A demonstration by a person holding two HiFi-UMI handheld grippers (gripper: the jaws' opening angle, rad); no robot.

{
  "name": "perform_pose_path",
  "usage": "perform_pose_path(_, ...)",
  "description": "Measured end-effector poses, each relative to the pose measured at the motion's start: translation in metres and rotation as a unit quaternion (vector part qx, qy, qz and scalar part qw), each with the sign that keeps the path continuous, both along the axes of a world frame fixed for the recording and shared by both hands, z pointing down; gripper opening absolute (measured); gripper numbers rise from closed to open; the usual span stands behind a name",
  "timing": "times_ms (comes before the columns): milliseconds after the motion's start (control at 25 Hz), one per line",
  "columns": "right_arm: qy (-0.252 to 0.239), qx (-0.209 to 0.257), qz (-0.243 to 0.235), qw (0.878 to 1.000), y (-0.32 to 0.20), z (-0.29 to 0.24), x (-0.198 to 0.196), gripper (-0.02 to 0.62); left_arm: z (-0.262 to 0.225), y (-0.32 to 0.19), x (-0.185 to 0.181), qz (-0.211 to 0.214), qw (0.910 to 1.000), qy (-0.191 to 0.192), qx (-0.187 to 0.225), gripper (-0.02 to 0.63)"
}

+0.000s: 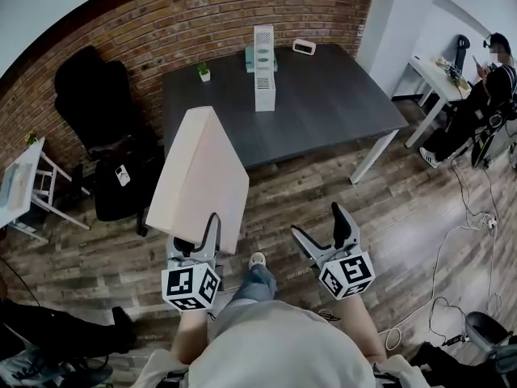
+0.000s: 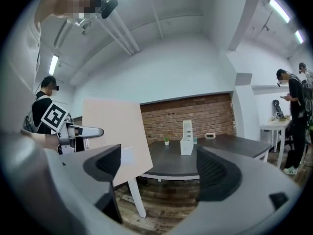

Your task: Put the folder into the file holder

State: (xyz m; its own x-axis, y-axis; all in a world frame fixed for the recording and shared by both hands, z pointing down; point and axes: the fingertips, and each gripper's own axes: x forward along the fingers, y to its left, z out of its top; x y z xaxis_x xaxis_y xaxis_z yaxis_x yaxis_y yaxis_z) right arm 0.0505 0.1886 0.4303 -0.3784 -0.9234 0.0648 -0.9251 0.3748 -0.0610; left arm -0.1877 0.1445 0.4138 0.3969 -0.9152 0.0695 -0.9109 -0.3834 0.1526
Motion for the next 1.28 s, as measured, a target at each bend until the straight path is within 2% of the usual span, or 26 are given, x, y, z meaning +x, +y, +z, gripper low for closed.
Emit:
perform_pose_path(440,0.004,0.014,0.008,1.0,-0.132,-0.025,0.009,0.463,-0.033,-0.14,0.015,0.019,0.9994,0.004,0.027,0.272)
perform_pose_path(720,0.003,0.017,0.013,1.0,-0.2,-0.023,0.01,0.462,-0.036,-0.21,0.017,0.025,0.9991,0.008,0.034,0.272)
perform_pose_path(1040,-0.001,0.01,0.018,1.0,-0.255,-0.015,0.011,0.463,-0.039,-0.271,0.021,0.035,0.9986,0.018,0.034,0.272)
perform_pose_path(1280,-0.004,0.001,0.026,1.0,-0.279,-0.009,0.012,0.463,-0.059,-0.311,0.034,0.053,0.997,0.028,0.05,0.272)
